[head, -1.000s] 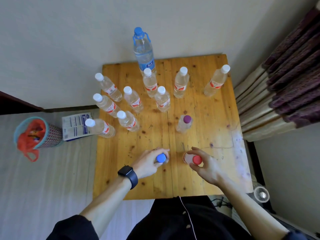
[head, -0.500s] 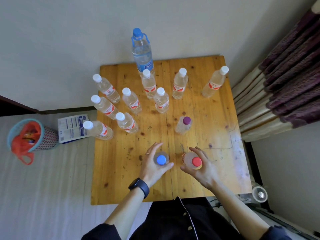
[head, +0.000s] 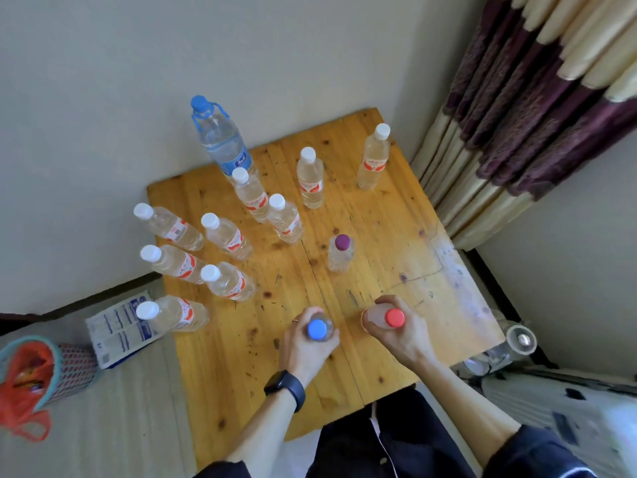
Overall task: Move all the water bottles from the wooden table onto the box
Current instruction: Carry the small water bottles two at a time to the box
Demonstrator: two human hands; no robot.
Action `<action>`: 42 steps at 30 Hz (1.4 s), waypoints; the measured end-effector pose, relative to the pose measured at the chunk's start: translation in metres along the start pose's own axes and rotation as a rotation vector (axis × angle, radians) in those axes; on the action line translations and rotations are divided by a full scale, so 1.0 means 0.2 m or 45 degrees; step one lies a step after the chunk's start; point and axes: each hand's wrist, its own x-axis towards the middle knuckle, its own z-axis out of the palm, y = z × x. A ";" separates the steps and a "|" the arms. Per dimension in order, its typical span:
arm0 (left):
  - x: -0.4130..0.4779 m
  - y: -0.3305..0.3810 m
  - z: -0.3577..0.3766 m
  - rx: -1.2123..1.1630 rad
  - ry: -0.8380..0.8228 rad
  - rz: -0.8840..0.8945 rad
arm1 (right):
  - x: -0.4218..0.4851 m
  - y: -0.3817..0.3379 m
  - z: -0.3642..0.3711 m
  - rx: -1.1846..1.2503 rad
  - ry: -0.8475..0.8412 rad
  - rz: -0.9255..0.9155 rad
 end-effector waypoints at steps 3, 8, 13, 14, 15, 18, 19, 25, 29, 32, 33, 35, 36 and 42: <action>-0.03 0.06 -0.01 0.087 -0.101 0.068 | -0.15 0.05 -0.07 0.013 0.102 0.012; -0.17 0.25 0.11 0.211 -0.385 0.400 | -0.55 0.16 -0.23 0.113 0.343 0.151; -0.40 0.44 0.38 0.369 -0.678 0.856 | -1.05 0.33 -0.31 0.199 0.723 0.334; -0.47 0.47 0.44 0.405 -0.714 0.947 | -1.17 0.37 -0.31 0.231 0.821 0.376; -0.56 0.50 0.51 0.440 -0.749 1.039 | -1.29 0.41 -0.31 0.265 0.913 0.413; -0.89 0.52 0.69 0.543 -0.877 1.254 | -1.71 0.55 -0.26 0.353 1.141 0.518; -1.02 0.51 0.75 0.565 -0.920 1.310 | -1.87 0.59 -0.24 0.366 1.212 0.562; -1.92 0.35 1.04 0.772 -1.309 1.557 | -2.83 0.76 -0.01 0.480 1.710 0.921; -2.58 0.22 1.19 0.851 -1.629 1.731 | -3.41 0.85 0.17 0.550 2.020 1.197; -3.03 0.12 1.27 0.881 -1.842 1.874 | -3.78 0.90 0.32 0.656 2.231 1.385; -3.18 0.09 1.30 0.895 -1.901 1.920 | -3.89 0.90 0.37 0.689 2.307 1.432; -3.47 0.02 1.35 0.921 -2.010 2.003 | -4.11 0.91 0.45 0.704 2.448 1.513; -3.61 -0.01 1.38 0.937 -2.054 2.047 | -4.22 0.91 0.48 0.704 2.511 1.563; -4.40 -0.26 1.56 0.987 -2.288 2.313 | -4.82 0.96 0.60 0.732 2.848 1.833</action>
